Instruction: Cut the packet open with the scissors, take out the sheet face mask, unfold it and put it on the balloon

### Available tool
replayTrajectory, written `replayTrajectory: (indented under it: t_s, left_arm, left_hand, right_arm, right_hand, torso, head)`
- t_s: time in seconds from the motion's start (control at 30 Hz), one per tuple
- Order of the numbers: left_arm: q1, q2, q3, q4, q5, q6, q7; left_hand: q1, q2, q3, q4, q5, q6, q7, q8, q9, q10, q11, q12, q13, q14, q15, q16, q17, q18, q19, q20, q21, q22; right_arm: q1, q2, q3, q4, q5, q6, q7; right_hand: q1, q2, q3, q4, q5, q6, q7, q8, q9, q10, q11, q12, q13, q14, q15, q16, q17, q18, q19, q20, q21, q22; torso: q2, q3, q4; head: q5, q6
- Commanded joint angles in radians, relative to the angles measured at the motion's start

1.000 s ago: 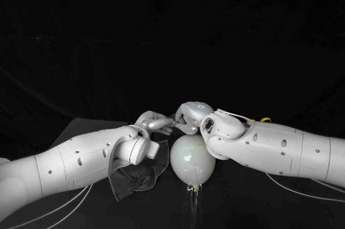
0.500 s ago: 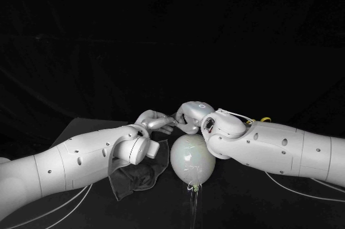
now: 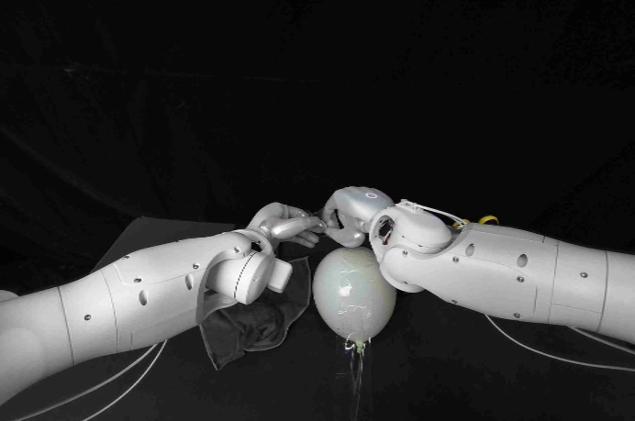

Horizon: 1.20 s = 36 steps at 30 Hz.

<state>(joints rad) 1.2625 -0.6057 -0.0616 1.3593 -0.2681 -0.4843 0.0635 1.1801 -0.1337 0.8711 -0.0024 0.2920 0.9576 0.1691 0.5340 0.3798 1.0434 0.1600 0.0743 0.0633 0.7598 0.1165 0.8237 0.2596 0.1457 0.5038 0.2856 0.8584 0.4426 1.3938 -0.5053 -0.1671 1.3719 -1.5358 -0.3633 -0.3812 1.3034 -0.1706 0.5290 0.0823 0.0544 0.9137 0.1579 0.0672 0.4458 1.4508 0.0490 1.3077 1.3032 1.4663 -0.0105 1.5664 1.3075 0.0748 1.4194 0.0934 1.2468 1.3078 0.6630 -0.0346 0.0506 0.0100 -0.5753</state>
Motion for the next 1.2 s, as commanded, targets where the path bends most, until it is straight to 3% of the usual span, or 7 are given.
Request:
replayTrajectory:
  t_s: [0.03,0.23,0.57,0.9,1.2]
  left_arm:
    - [0.003,0.005,0.003,0.013,-0.016,0.062,0.050]
    - [0.003,0.005,0.003,0.016,-0.019,0.070,0.058]
    - [0.003,0.003,0.003,0.016,-0.020,0.072,0.061]
    - [0.003,0.000,0.003,0.012,-0.022,0.064,0.053]
    - [0.003,-0.003,0.003,0.007,-0.026,0.055,0.036]
  left_hand:
    - [-0.002,-0.010,0.088,-0.080,0.009,0.034,-0.044,0.023,0.003,0.009,0.000,-0.005,-0.001,0.005,0.004,0.000,-0.001,0.003,-0.008,0.000,0.005,0.002]
    - [-0.005,-0.012,0.088,-0.078,0.020,0.036,-0.052,0.026,0.003,0.011,0.003,-0.006,-0.001,0.004,0.006,0.001,-0.003,0.004,-0.011,0.000,0.010,0.004]
    - [-0.006,-0.013,0.088,-0.076,0.027,0.038,-0.056,0.029,0.003,0.013,0.004,-0.006,0.000,0.005,0.006,0.002,-0.003,0.004,-0.013,0.000,0.012,0.005]
    - [-0.007,-0.013,0.088,-0.075,0.029,0.038,-0.055,0.030,0.003,0.015,0.002,-0.005,0.000,0.005,0.006,0.003,-0.003,0.004,-0.013,0.000,0.014,0.006]
    - [-0.009,-0.015,0.089,-0.072,0.032,0.036,-0.043,0.035,0.003,0.018,-0.006,-0.006,0.000,0.007,0.002,0.006,-0.004,0.005,-0.015,0.000,0.018,0.007]
  right_arm:
    - [-0.001,0.002,-0.001,-0.001,0.009,0.026,0.031]
    - [-0.001,0.000,-0.001,0.000,0.012,0.042,0.051]
    - [-0.001,-0.004,-0.001,0.002,0.018,0.039,0.066]
    - [-0.001,-0.016,-0.001,0.005,0.030,-0.064,0.080]
    - [-0.001,-0.035,-0.001,0.023,0.038,-0.136,0.090]
  right_hand:
    - [0.029,0.013,0.010,-0.011,-0.006,0.014,-0.019,0.005,-0.001,0.028,0.005,0.006,0.136,0.104,0.001,0.004,0.263,-0.006,0.000,0.004,-0.001,0.121]
    - [0.048,0.039,0.024,-0.022,-0.006,0.061,-0.034,0.025,0.000,0.028,-0.008,0.009,0.138,0.104,-0.011,0.004,0.263,-0.005,-0.002,-0.007,-0.003,0.123]
    - [0.053,0.087,0.033,-0.022,-0.006,0.119,-0.038,0.052,0.006,0.031,-0.011,0.021,0.144,0.104,-0.015,0.004,0.263,-0.008,0.002,-0.013,0.004,0.129]
    - [0.056,0.113,0.032,-0.030,-0.006,0.179,-0.060,0.096,0.025,0.044,-0.029,0.047,0.157,0.104,-0.030,0.004,0.263,-0.012,0.015,-0.023,0.028,0.142]
    - [0.057,0.112,0.037,-0.035,-0.006,0.186,-0.063,0.106,0.029,0.044,-0.032,0.045,0.155,0.104,-0.033,0.004,0.263,-0.012,0.016,-0.027,0.028,0.143]
  torso:
    - [0.000,-0.0008,-0.0008]
    - [0.000,0.0002,0.0001]
    - [0.000,0.0010,-0.0009]
    - [0.000,0.0013,-0.0003]
    - [0.000,0.0011,-0.0012]
  head:
    - [-0.001,-0.001]
    - [-0.003,-0.002]
    - [-0.003,-0.004]
    - [-0.001,-0.002]
    - [-0.001,-0.003]
